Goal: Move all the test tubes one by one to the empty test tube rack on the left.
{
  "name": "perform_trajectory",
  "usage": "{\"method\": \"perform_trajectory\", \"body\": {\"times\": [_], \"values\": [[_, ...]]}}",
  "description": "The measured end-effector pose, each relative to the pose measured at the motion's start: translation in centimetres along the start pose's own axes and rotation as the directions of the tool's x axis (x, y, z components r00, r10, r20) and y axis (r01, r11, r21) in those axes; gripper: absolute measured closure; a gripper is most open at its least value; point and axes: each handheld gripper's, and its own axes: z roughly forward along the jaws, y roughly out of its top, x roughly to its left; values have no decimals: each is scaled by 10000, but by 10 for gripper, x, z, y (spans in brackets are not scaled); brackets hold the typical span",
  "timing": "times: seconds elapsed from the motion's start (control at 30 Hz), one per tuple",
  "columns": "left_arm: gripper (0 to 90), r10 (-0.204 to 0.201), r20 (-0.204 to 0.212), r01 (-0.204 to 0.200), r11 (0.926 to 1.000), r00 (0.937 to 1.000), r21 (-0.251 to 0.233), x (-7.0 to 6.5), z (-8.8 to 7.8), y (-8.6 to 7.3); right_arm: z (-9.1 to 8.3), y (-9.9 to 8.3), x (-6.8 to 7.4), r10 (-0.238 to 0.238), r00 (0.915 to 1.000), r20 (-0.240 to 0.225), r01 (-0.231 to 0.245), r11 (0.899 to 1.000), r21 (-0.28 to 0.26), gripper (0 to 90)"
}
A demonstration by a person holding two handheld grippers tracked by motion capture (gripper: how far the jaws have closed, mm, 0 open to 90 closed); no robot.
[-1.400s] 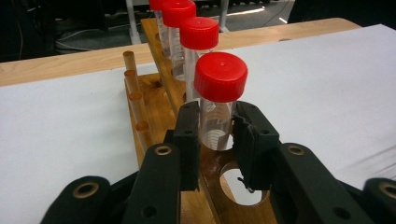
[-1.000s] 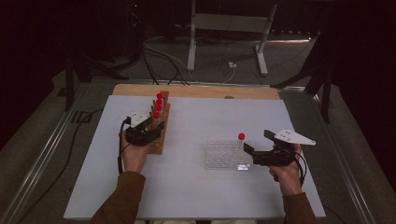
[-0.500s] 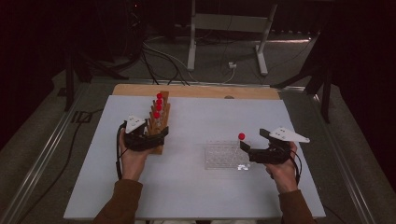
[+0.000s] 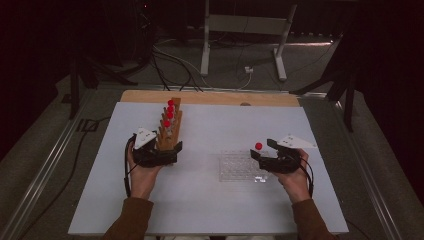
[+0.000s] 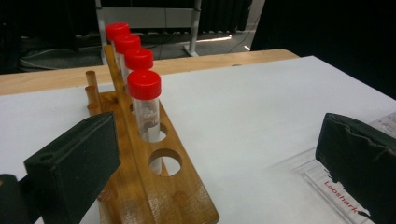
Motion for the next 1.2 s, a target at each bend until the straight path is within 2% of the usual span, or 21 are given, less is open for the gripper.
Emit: {"method": "perform_trajectory", "body": {"times": [0.17, 0.3, 0.63, 1.0, 1.2], "values": [[7, 4, 47, -4, 10000, 10000, -52, -2, -2, 0, 4, -3, 1, -198, 9998, 42, 197, 9997, 141, 404], [7, -16, 38, 16, 10000, 10000, -65, -2, -5, 0, 7, -5, 0, -273, 9996, 97, 270, 9992, 288, 498], [7, -8, 146, 10, 9999, 9999, -163, -6, -11, 2, 11, -8, -2, -309, 9994, 168, 301, 9984, 477, 667], [7, -24, 301, 31, 9997, 9995, -236, -9, -13, 4, 14, -9, -1, -459, 9986, 282, 437, 9964, 729, 735], [7, -30, 330, 37, 9998, 9995, -214, -10, -13, 4, 12, -7, -1, -419, 9987, 288, 401, 9973, 617, 740]]}}
